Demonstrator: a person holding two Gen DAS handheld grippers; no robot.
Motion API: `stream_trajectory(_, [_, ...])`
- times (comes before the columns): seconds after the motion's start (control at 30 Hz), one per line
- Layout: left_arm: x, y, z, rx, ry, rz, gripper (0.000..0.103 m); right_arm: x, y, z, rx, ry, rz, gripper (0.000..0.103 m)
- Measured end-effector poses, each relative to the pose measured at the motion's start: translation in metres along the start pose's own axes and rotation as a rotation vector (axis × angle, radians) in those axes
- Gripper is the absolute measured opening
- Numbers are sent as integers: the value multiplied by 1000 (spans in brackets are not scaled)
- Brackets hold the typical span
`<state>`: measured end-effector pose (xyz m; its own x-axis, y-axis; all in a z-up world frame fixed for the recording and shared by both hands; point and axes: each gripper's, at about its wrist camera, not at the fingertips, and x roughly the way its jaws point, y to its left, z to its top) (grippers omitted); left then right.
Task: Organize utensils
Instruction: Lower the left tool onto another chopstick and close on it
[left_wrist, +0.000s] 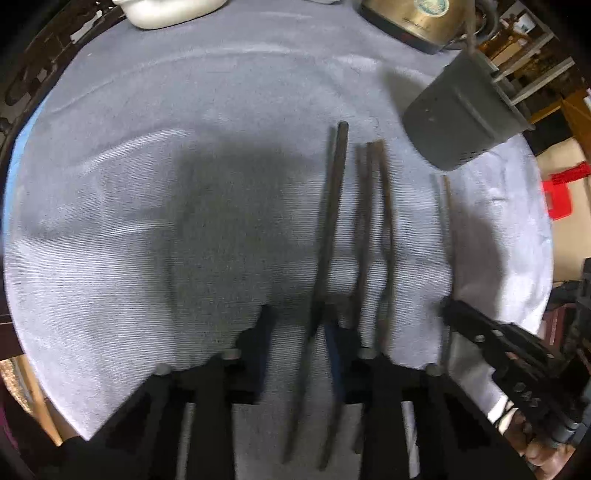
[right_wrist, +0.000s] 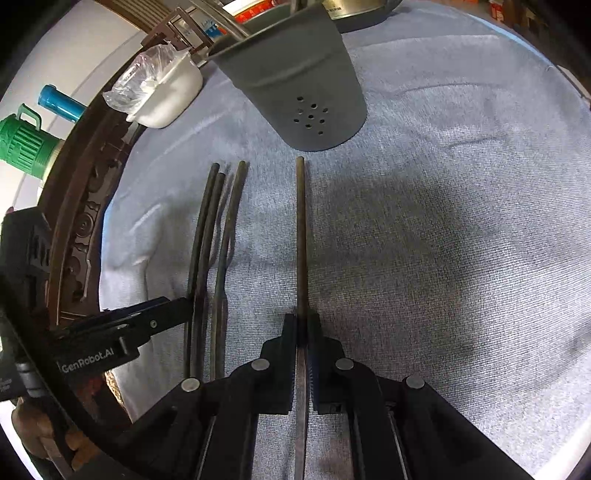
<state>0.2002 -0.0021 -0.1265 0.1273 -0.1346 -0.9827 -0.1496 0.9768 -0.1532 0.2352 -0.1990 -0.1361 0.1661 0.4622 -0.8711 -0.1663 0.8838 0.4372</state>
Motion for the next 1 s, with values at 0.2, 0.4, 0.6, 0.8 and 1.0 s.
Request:
stream_trajectory(0.2, [-6, 2, 6, -3, 19, -28, 20, 0, -1, 0, 1, 1, 6, 7])
stream_trajectory(0.4, [-2, -7, 22, 31, 61, 24, 20, 3, 4, 4, -12, 21, -12, 8])
stream_trajectory(0.6, [1, -7, 37, 46, 76, 33, 20, 8, 13, 10, -31, 47, -38, 8])
stream_trajectory(0.8, [0, -13, 38, 73, 103, 5, 6, 13, 20, 15, -58, 75, -62, 8])
stream_trajectory(1.0, [-6, -11, 20, 125, 139, 10, 6, 19, 27, 23, -76, 153, -85, 8])
